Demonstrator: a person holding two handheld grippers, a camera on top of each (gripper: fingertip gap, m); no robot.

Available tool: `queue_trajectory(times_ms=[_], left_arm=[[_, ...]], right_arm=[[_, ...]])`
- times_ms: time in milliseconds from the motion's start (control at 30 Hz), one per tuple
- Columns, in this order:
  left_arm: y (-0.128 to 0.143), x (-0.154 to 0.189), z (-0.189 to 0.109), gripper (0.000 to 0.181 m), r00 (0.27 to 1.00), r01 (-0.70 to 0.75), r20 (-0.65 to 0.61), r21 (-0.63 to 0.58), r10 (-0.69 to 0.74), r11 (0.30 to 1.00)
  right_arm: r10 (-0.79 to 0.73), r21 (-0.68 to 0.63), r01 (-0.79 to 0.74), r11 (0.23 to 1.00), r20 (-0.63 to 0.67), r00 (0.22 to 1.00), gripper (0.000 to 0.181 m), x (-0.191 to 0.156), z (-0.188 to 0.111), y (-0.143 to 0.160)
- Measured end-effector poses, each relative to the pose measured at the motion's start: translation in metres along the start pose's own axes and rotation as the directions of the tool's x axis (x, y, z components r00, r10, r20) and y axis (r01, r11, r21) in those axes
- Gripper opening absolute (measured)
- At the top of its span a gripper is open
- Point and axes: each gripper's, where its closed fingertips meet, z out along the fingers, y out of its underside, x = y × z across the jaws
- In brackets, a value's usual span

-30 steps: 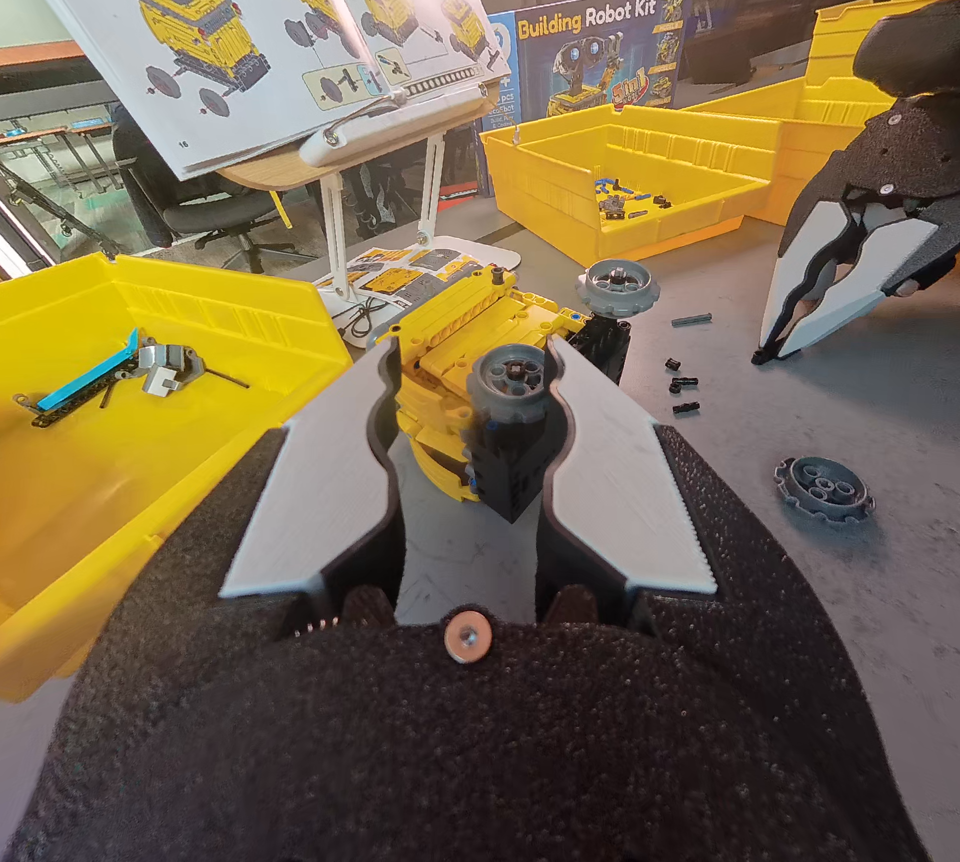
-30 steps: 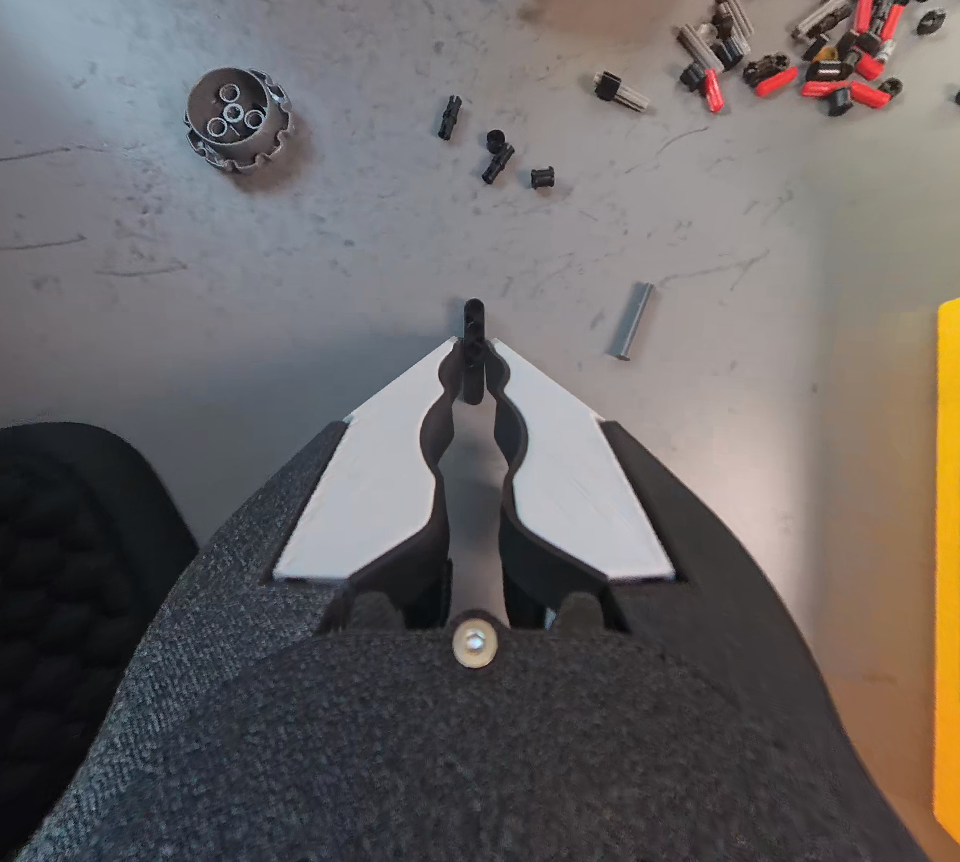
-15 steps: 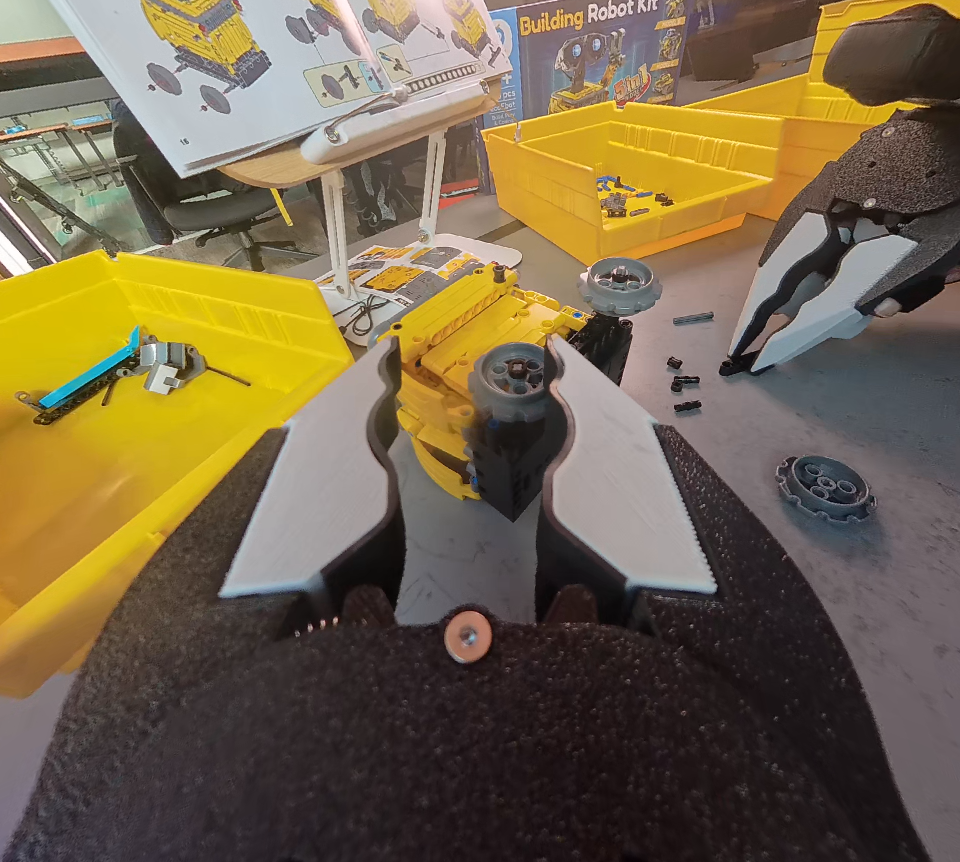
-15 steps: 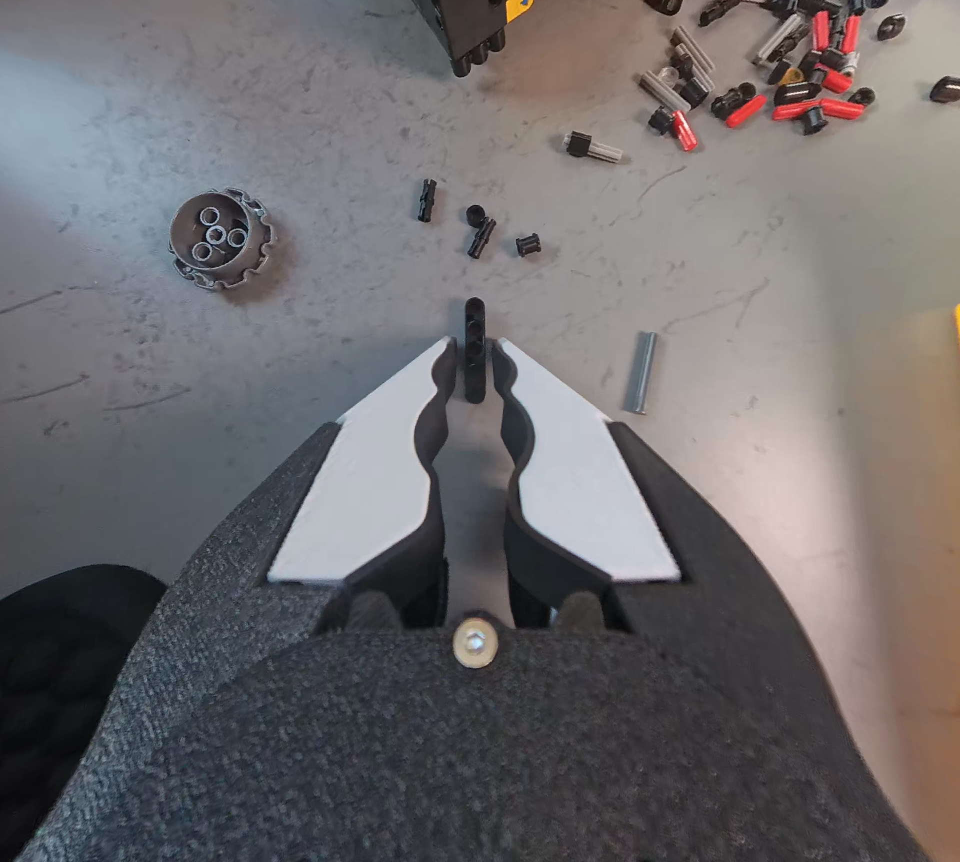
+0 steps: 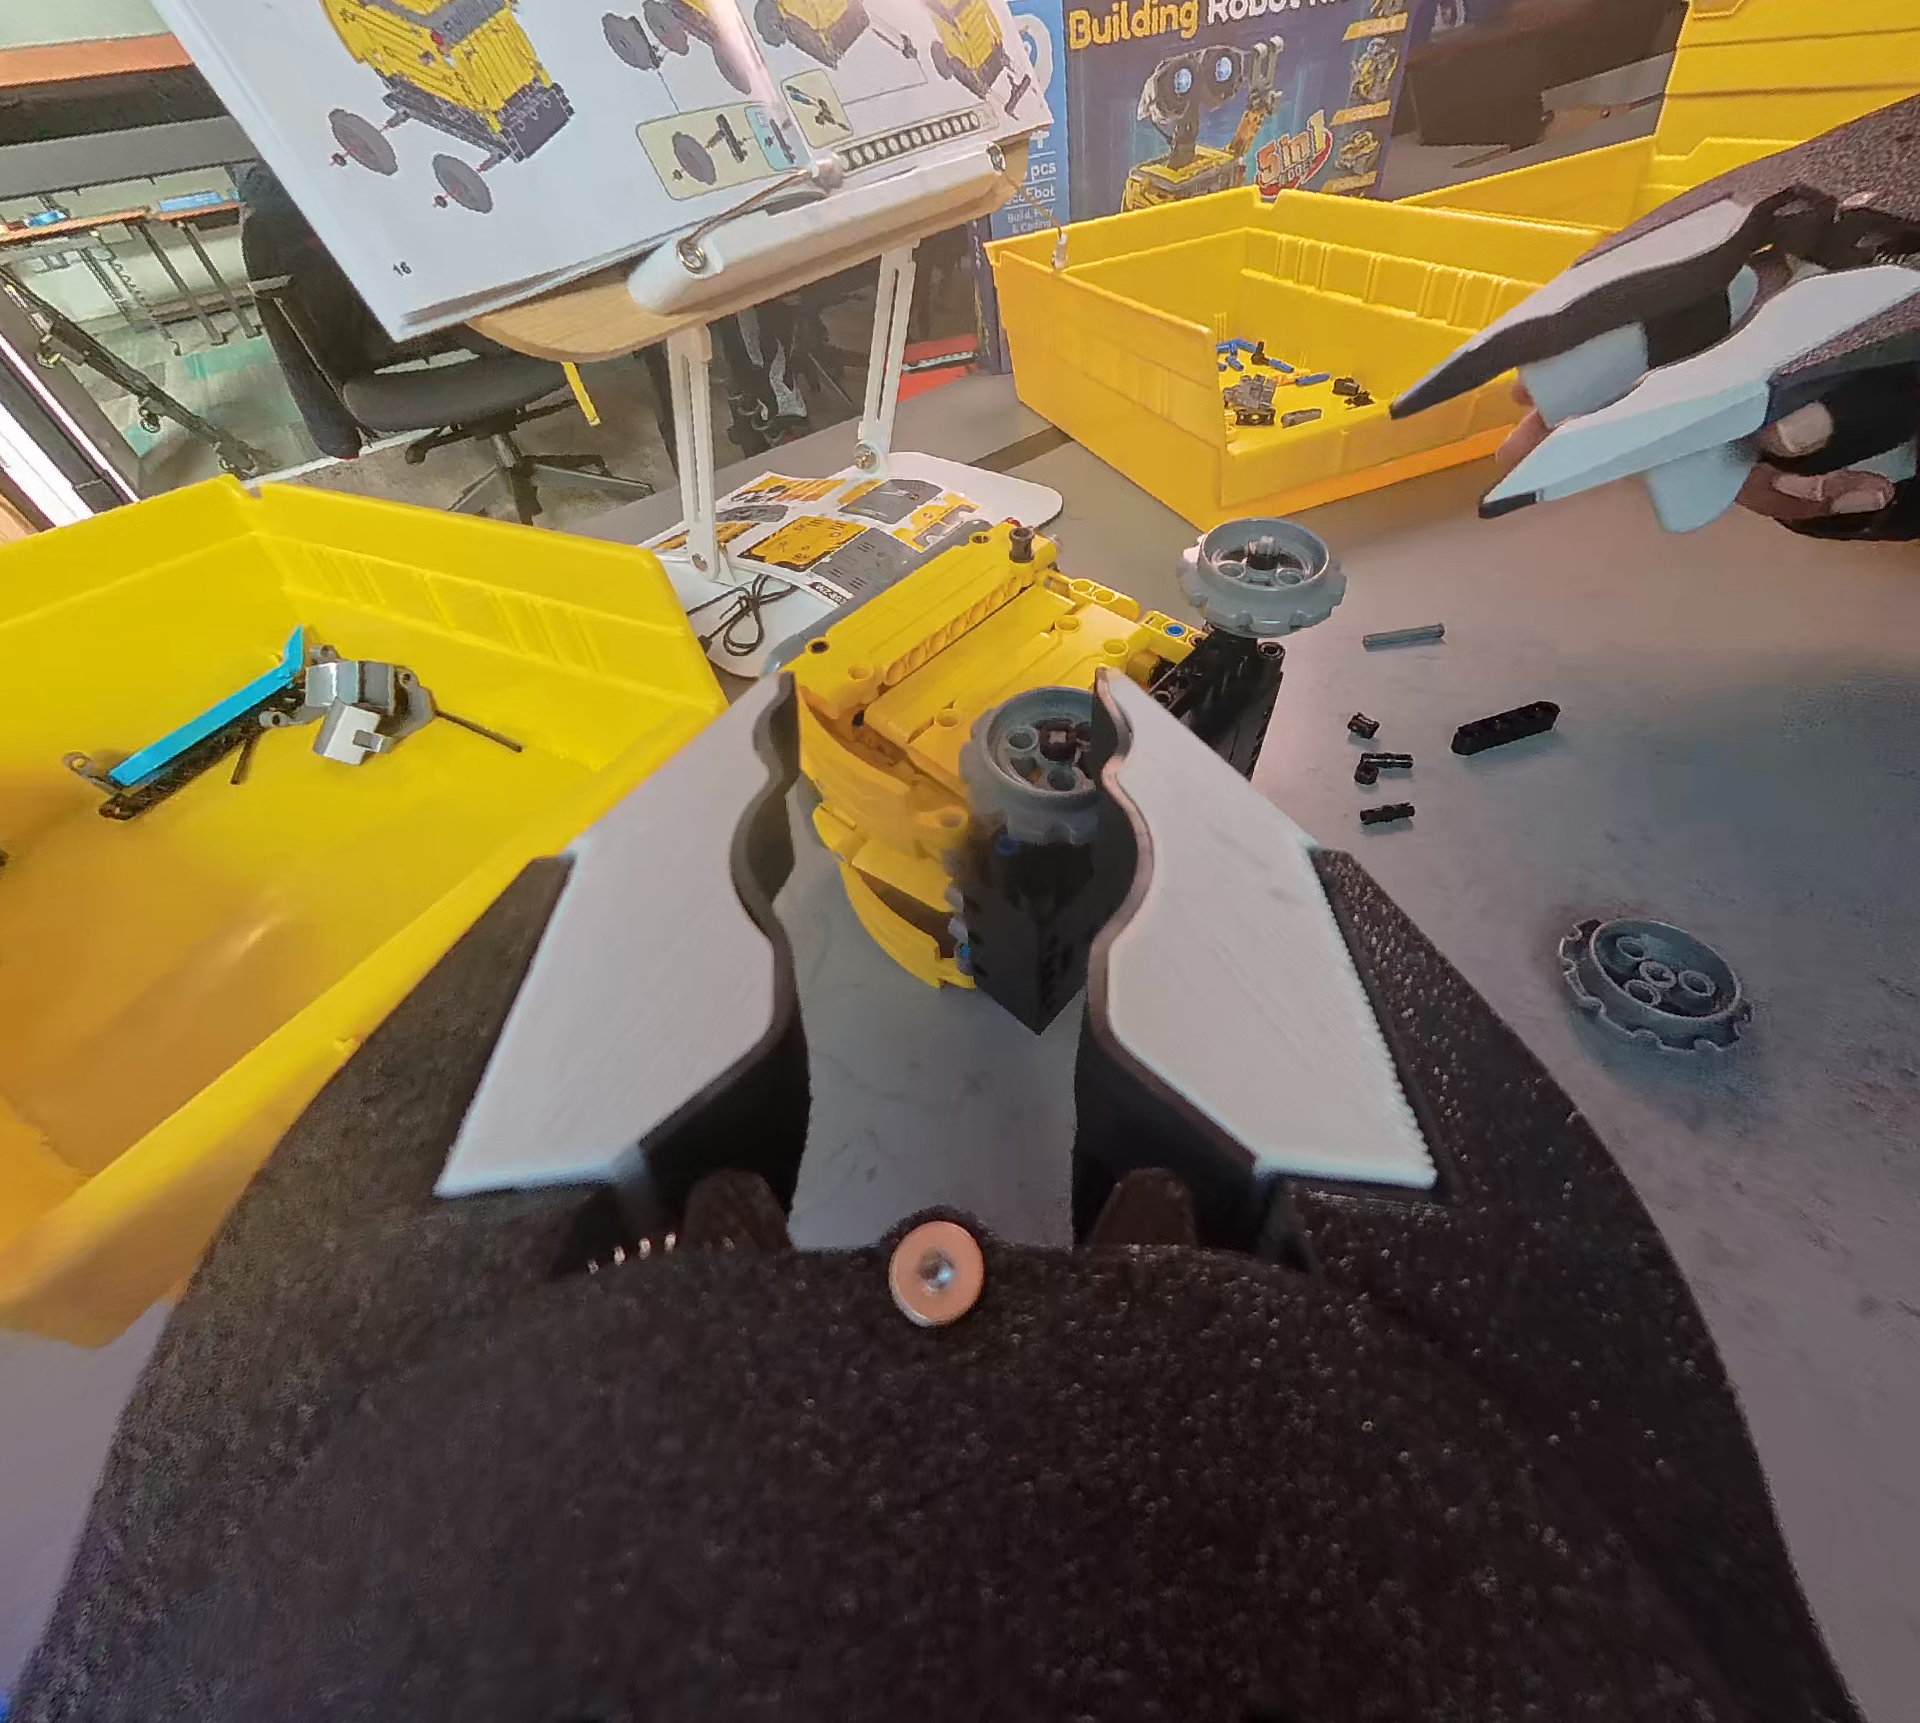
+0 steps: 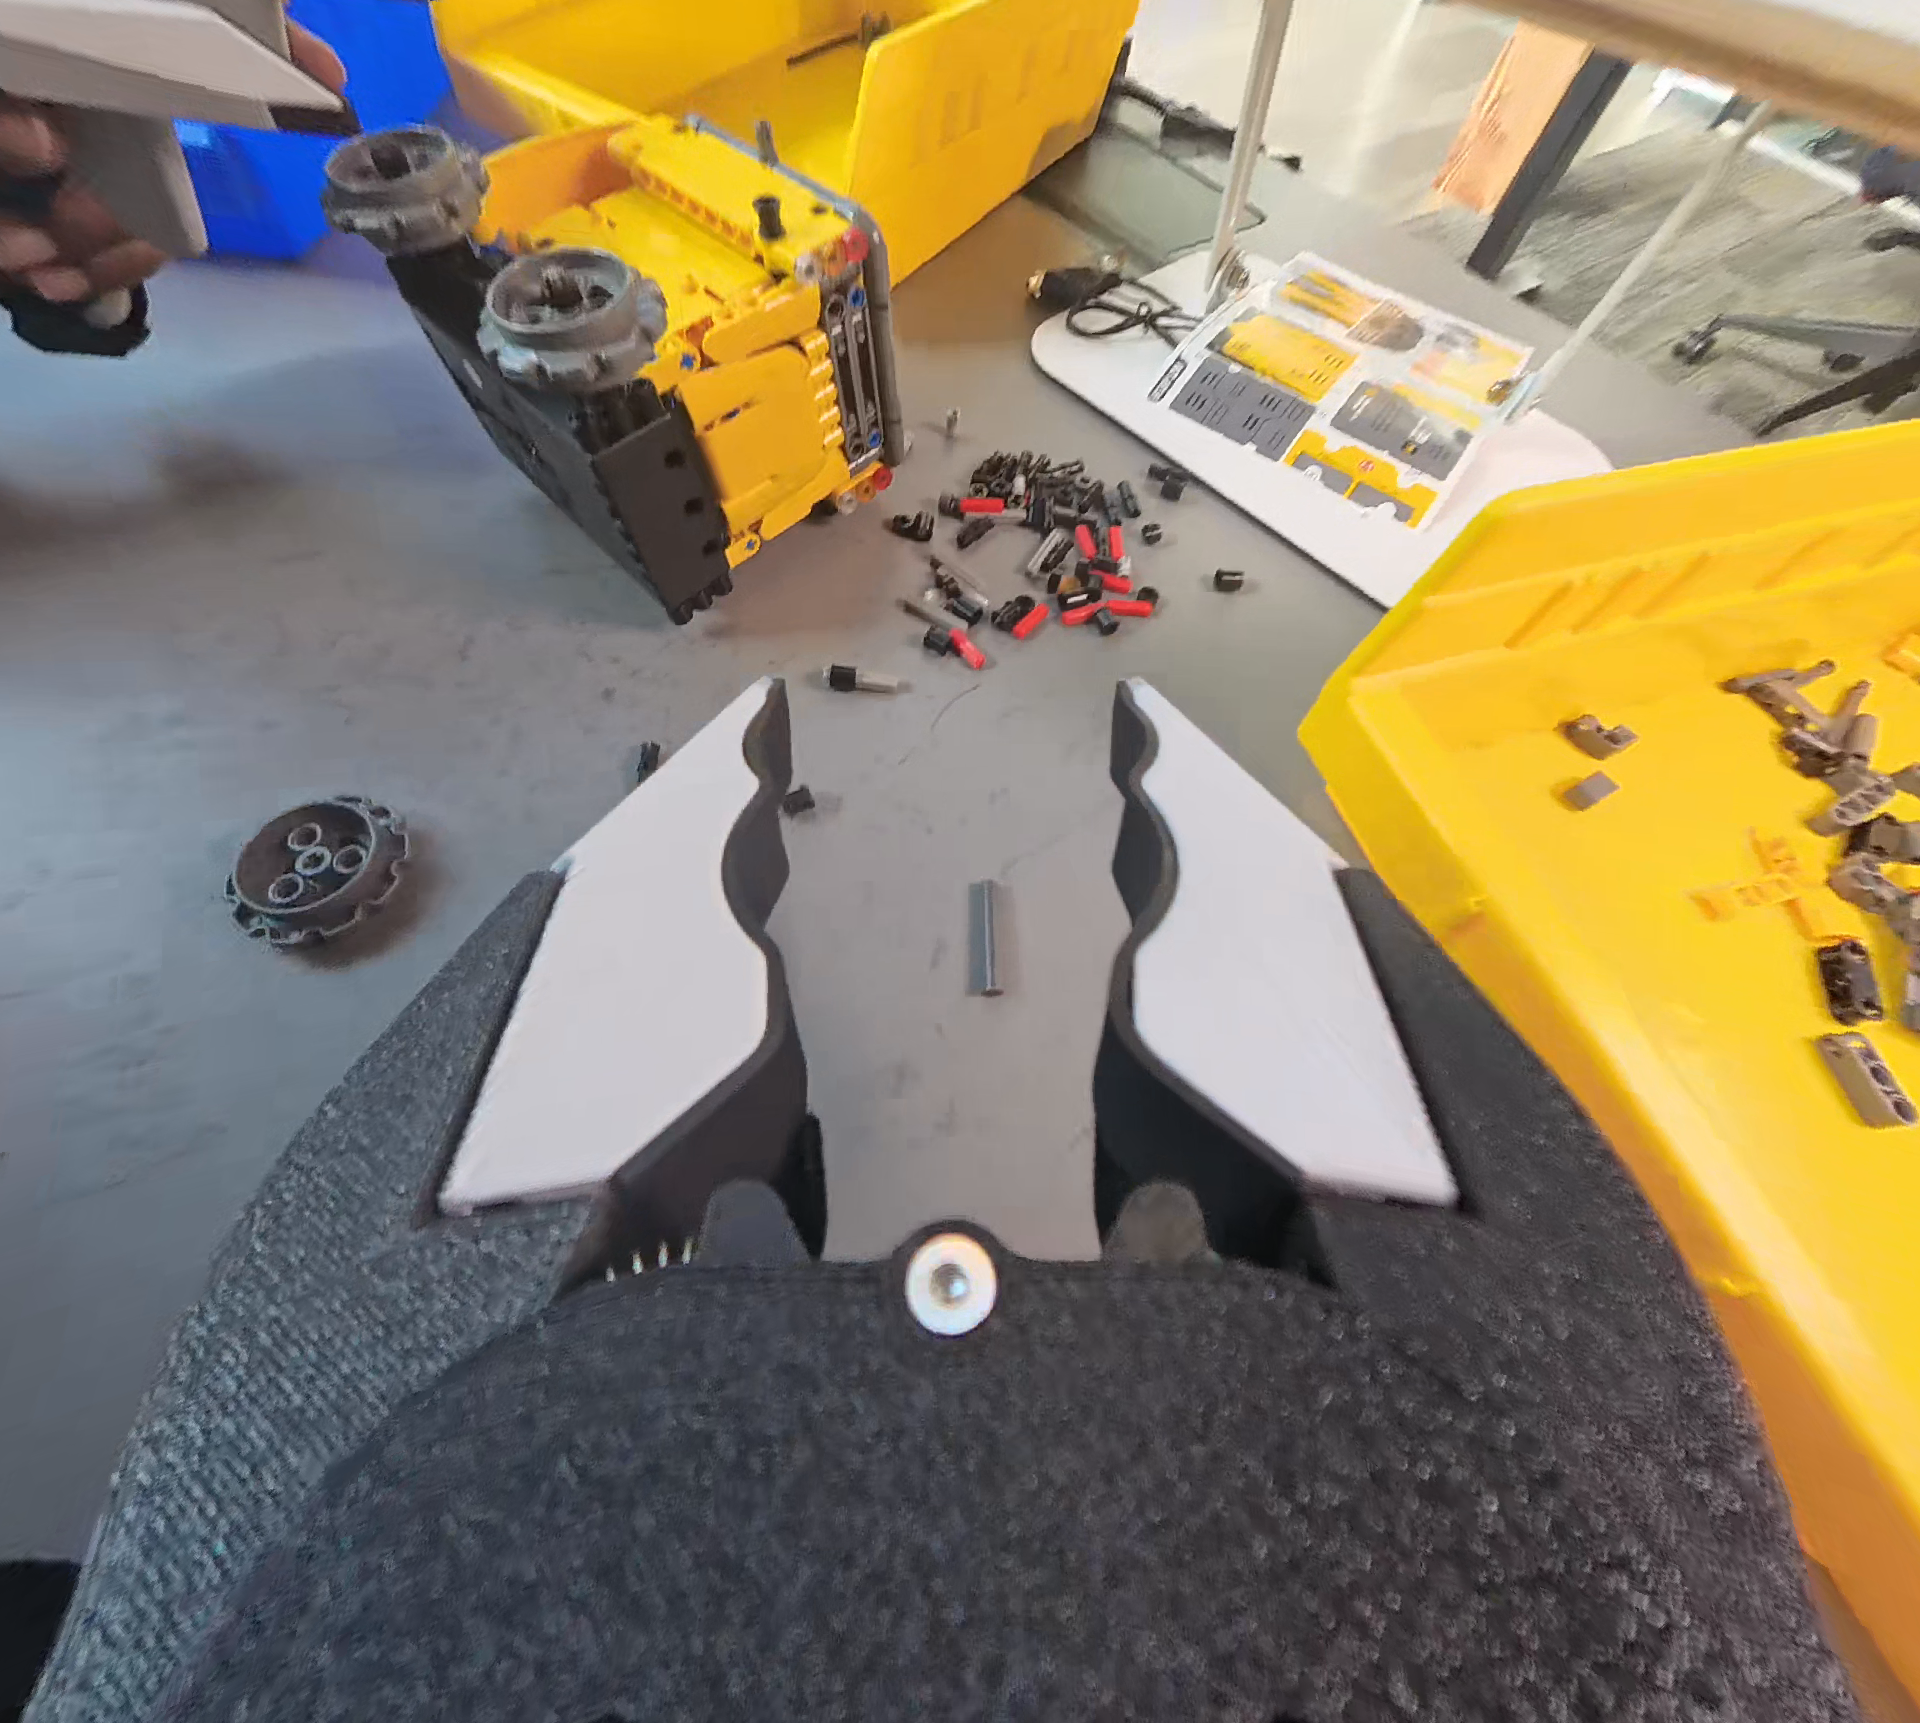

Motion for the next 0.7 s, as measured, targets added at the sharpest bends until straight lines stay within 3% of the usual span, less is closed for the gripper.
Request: queue_trajectory(times_ms=[167, 333, 700], left_arm=[[-0.003, 0.003, -0.013, 0.067, 0.999, 0.045, -0.015, -0.098, -0.046, 0.994], [-0.002, 0.029, -0.052, 0.069, 0.994, 0.091, -0.048, -0.158, -0.100, 0.983], [0.001, 0.092, -0.136, 0.082, 0.990, 0.134, 0.064, -0.072, -0.130, 0.988]], right_arm=[[0.007, 0.095, 0.001, 0.995, -0.091, 0.996, 0.069, -0.002, -0.033, -0.023], [0.025, 0.075, -0.016, 0.997, -0.123, 0.992, 0.070, -0.031, -0.074, -0.008], [0.056, 0.071, -0.042, 0.997, -0.212, 0.976, 0.073, -0.113, -0.147, 0.026]])
